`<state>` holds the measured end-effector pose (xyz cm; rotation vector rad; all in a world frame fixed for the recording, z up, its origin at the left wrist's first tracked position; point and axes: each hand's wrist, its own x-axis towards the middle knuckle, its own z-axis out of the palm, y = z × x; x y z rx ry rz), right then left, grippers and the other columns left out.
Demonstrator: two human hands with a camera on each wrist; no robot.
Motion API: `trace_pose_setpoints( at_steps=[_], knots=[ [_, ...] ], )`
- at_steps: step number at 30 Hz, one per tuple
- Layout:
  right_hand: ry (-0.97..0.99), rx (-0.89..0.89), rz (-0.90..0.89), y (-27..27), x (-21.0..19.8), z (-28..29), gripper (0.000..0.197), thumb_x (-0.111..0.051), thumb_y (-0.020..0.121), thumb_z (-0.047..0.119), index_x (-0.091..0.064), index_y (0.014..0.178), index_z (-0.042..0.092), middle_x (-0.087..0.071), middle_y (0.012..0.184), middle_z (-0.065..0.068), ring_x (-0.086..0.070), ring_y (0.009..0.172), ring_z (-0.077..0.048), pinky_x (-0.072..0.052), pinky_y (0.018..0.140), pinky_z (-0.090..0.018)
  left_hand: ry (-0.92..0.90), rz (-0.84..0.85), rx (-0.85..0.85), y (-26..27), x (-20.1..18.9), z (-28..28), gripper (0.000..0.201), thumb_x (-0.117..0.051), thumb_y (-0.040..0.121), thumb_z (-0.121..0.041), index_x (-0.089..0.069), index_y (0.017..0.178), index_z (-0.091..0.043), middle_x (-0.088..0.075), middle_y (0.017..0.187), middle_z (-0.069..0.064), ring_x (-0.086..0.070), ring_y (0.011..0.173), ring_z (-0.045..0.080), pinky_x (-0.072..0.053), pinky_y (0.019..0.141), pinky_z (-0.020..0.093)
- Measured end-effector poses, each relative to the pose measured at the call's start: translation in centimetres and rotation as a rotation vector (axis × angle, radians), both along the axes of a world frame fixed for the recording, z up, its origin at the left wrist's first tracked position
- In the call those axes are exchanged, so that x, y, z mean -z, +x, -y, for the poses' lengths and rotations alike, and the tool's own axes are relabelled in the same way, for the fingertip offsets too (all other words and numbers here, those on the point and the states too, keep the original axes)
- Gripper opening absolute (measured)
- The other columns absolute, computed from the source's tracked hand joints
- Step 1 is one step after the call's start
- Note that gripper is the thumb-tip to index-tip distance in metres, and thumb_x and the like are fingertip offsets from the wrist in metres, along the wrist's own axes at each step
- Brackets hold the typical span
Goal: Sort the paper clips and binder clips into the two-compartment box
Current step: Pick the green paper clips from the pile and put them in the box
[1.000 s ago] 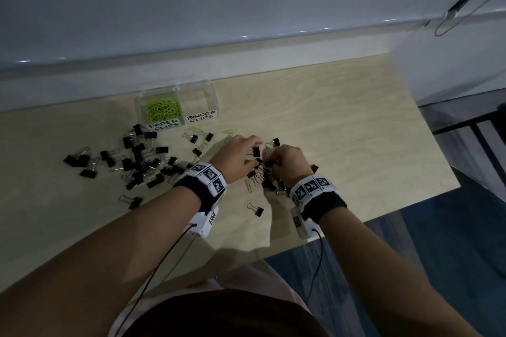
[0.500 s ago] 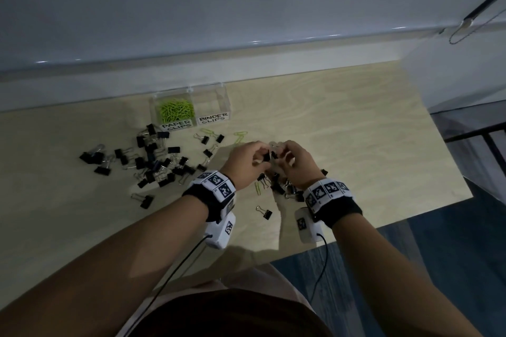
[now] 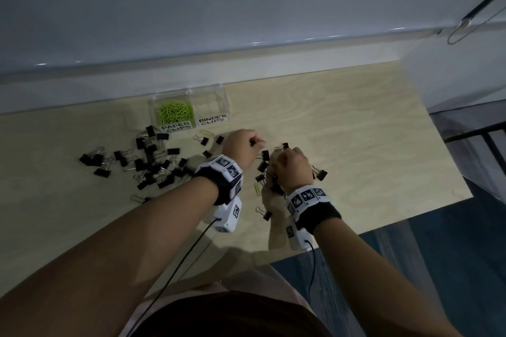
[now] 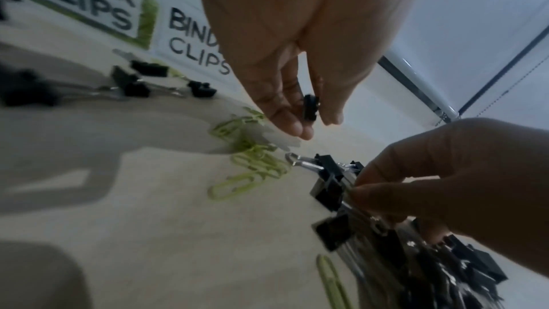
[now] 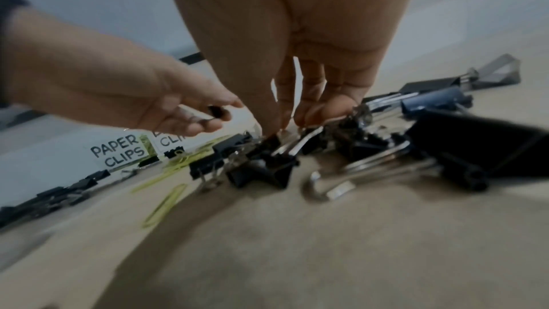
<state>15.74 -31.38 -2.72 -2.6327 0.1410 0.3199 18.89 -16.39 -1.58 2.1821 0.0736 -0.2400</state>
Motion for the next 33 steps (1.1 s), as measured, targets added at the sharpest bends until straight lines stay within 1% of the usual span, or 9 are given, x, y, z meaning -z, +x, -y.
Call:
trace_pose_setpoints(
  at_steps=[4, 8, 11, 14, 17, 21, 24, 30, 33],
  knots=[
    [-0.068, -0.052, -0.033, -0.3, -0.3, -0.6, 0.017, -0.045, 0.087, 0.002, -0.06, 0.093, 0.001, -0.053, 0.105, -0.017, -0.053, 0.096, -0.035, -0.047, 0.079, -0.041, -0.003, -0.063, 0.164, 1.6, -0.6, 1.6, 0.027, -0.068, 0.084, -0.018, -0.068, 0.11, -0.012, -0.069, 0.112, 0.005, -0.065, 0.1, 0.017, -0.048, 0.087, 0.024],
    [-0.102, -0.046, -0.053, -1.0, -0.3, 0.4, 0.017, -0.049, 0.082, 0.0, -0.055, 0.097, 0.0, -0.051, 0.107, -0.017, -0.05, 0.099, -0.035, -0.047, 0.085, -0.041, 0.087, -0.036, 0.24, 1.0, -0.6, 0.5, 0.041, -0.064, 0.084, -0.007, -0.059, 0.124, -0.016, -0.063, 0.121, 0.003, -0.063, 0.098, 0.016, -0.049, 0.089, 0.027],
    [0.029, -0.068, 0.127, -2.1, -0.1, 0.9, 0.005, -0.056, 0.08, 0.001, -0.057, 0.084, 0.004, -0.054, 0.094, -0.012, -0.053, 0.084, -0.03, -0.05, 0.073, -0.041, 0.267, 0.003, 0.412, -0.4, 0.0, -0.6, 0.037, -0.067, 0.082, -0.013, -0.061, 0.119, -0.018, -0.061, 0.11, 0.002, -0.06, 0.096, 0.019, -0.048, 0.086, 0.03],
    [0.292, -0.231, 0.213, -3.7, -0.7, 0.0, 0.01, -0.053, 0.075, -0.001, -0.053, 0.076, 0.009, -0.052, 0.082, -0.003, -0.05, 0.068, -0.02, -0.044, 0.059, -0.03, 0.175, 0.011, 0.454, -1.5, 0.2, -0.4, 0.034, -0.061, 0.082, -0.003, -0.064, 0.115, -0.013, -0.063, 0.107, 0.008, -0.06, 0.098, 0.025, -0.049, 0.089, 0.037],
    [0.381, -0.347, 0.151, -4.4, -1.0, -0.6, 0.014, -0.053, 0.072, 0.006, -0.052, 0.077, 0.019, -0.055, 0.083, 0.001, -0.052, 0.072, -0.017, -0.043, 0.063, -0.025, 0.088, 0.032, 0.396, -1.8, -0.4, -0.5, 0.035, -0.054, 0.086, 0.0, -0.063, 0.118, -0.011, -0.065, 0.113, 0.008, -0.059, 0.103, 0.023, -0.048, 0.092, 0.035],
    [0.264, -0.153, 0.164, -2.9, -0.2, 0.5, 0.014, -0.057, 0.075, -0.003, -0.053, 0.076, 0.011, -0.061, 0.081, -0.008, -0.058, 0.072, -0.027, -0.051, 0.063, -0.039, 0.24, 0.14, 0.259, -1.4, -0.2, -3.7, 0.033, -0.053, 0.09, -0.004, -0.061, 0.12, -0.011, -0.06, 0.116, 0.006, -0.052, 0.108, 0.022, -0.041, 0.097, 0.031],
    [0.243, -0.145, 0.215, -0.7, -1.2, -0.2, 0.009, -0.054, 0.08, -0.004, -0.054, 0.076, 0.004, -0.059, 0.076, -0.01, -0.056, 0.068, -0.028, -0.051, 0.06, -0.037, 0.381, 0.175, 0.131, -1.1, 0.2, -6.8, 0.03, -0.056, 0.088, -0.008, -0.061, 0.118, -0.01, -0.055, 0.115, 0.006, -0.047, 0.11, 0.024, -0.039, 0.094, 0.032],
    [0.186, -0.395, 0.21, 4.9, -1.7, -5.3, 0.005, -0.055, 0.08, 0.005, -0.06, 0.08, 0.005, -0.062, 0.085, -0.011, -0.059, 0.072, -0.028, -0.05, 0.063, -0.034, 0.467, 0.128, 0.309, -2.4, 0.5, -8.2, 0.025, -0.049, 0.094, -0.013, -0.062, 0.113, -0.004, -0.055, 0.118, 0.008, -0.045, 0.113, 0.025, -0.042, 0.095, 0.039],
    [0.104, -0.479, 0.156, 5.9, -0.9, -7.0, 0.007, -0.055, 0.079, 0.002, -0.062, 0.078, 0.0, -0.062, 0.081, -0.017, -0.058, 0.074, -0.034, -0.048, 0.061, -0.037, 0.471, 0.231, 0.436, -3.8, 1.1, -9.8, 0.018, -0.062, 0.085, -0.004, -0.069, 0.102, -0.004, -0.065, 0.107, 0.009, -0.058, 0.101, 0.03, -0.054, 0.083, 0.041]
  ],
)
